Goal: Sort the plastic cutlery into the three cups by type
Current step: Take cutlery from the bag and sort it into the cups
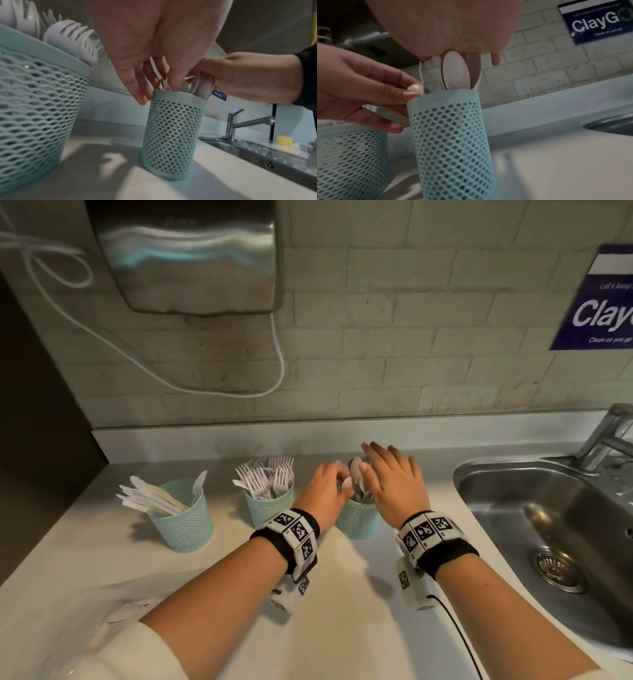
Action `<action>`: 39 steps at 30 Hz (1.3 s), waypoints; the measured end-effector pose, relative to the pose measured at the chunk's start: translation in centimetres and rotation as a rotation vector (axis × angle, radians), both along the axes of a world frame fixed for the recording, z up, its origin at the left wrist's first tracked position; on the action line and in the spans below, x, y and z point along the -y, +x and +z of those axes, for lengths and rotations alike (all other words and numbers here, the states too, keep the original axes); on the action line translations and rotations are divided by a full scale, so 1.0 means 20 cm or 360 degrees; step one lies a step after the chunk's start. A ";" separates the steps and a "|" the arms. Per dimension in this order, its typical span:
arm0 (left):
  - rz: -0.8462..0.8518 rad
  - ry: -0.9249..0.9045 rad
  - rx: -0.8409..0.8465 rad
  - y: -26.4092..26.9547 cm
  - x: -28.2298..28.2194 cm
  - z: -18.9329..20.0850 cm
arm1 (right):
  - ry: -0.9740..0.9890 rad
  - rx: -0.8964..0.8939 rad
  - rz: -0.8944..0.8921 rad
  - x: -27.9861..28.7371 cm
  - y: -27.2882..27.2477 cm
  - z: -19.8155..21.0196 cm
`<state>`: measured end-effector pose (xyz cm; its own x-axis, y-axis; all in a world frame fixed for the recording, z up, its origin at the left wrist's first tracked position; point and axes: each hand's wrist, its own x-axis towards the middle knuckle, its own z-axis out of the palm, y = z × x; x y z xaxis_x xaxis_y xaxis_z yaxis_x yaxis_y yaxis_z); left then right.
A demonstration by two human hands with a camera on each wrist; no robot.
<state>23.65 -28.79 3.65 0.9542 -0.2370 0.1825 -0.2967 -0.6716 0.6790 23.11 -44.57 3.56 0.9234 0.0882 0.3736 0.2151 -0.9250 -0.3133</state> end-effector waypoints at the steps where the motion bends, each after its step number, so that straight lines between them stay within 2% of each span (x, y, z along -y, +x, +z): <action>1: -0.0003 -0.0021 -0.0050 -0.02 -0.02 0.01 | 0.0014 0.0033 -0.0011 -0.01 -0.01 0.02; 4: -0.0021 -0.0012 -0.0111 -0.11 -0.11 0.09 | 0.0154 0.0265 -0.0001 -0.11 -0.06 0.09; 7: 0.0009 0.0030 -0.0055 -0.28 -0.29 0.19 | 0.0369 0.0414 0.0160 -0.28 -0.16 0.13; 11: 0.0173 0.0110 -0.0072 -0.54 -0.63 0.26 | 0.0843 0.0060 0.0632 -0.58 -0.33 0.11; 13: 0.0315 0.0242 -0.0111 -0.66 -0.80 0.25 | 0.0903 -0.0111 0.0852 -0.73 -0.41 0.07; 17: 0.0571 0.0533 -0.0267 -0.84 -1.09 0.15 | 0.0722 -0.0343 0.1246 -0.97 -0.57 -0.02; 20: 0.0637 0.0642 -0.0477 -0.93 -1.23 0.05 | 0.0538 -0.0571 0.1375 -1.05 -0.62 -0.10; 22: 0.0644 0.0759 -0.0579 -0.97 -1.28 -0.02 | 0.0237 -0.0651 0.1325 -1.08 -0.62 -0.14; 24: 0.0667 0.0892 -0.0594 -1.00 -1.31 -0.07 | -0.0038 -0.0582 0.1256 -1.10 -0.61 -0.19; 28: 0.0654 0.1116 -0.0568 -1.03 -1.35 -0.12 | -0.0183 -0.0563 0.1199 -1.10 -0.61 -0.24; 34: 0.0702 0.0819 -0.0502 -1.08 -1.40 -0.16 | -0.0409 -0.0495 0.0783 -1.14 -0.59 -0.26; 36: 0.0766 0.0820 -0.0470 -1.09 -1.42 -0.17 | -0.0606 -0.0448 0.0743 -1.16 -0.58 -0.25; 39: 0.0840 0.0829 -0.0640 -1.09 -1.44 -0.18 | -0.0779 -0.0402 0.0809 -1.18 -0.57 -0.25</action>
<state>1.87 0.04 0.04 0.9323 0.2987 -0.2039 0.3423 -0.9108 0.2308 11.69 -20.93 -1.54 0.7769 0.6285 -0.0360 0.6292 -0.7771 0.0117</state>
